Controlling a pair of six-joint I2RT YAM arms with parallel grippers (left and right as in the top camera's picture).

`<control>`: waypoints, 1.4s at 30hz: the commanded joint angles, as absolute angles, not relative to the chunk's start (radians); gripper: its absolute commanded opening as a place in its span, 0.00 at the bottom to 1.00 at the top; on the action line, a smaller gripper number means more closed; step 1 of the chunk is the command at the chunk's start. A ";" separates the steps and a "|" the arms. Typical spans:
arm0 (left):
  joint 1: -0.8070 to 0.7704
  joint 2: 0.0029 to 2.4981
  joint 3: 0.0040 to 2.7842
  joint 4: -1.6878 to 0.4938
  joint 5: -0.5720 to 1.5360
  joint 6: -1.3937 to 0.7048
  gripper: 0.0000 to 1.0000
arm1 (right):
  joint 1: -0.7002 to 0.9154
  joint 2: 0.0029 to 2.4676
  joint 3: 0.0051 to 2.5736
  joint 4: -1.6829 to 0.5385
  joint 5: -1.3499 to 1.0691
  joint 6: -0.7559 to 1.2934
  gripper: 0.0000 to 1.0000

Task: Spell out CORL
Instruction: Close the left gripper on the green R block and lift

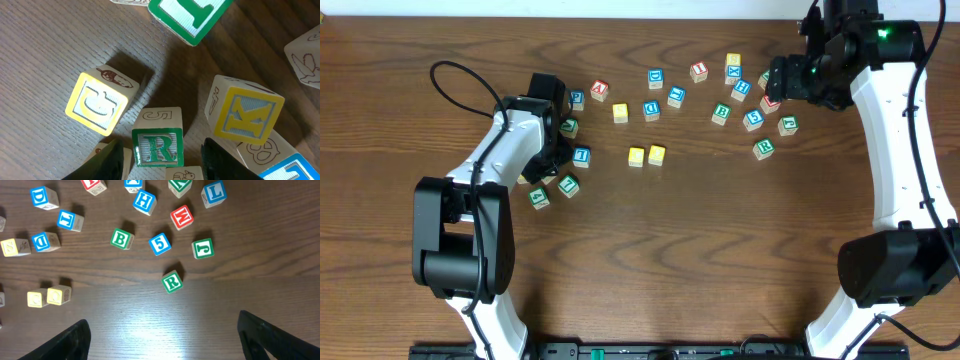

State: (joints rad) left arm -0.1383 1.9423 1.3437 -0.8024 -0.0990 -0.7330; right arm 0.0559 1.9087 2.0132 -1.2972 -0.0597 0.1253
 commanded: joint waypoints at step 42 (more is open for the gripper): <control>-0.134 1.958 1.279 -0.723 -0.094 -0.825 0.38 | 0.060 1.911 2.014 -1.311 -0.059 0.137 0.88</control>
State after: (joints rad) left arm -0.1383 1.9430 1.2842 -0.7238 -0.0875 -0.8154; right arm 0.0559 1.9087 2.0132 -1.3106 -0.0593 0.1253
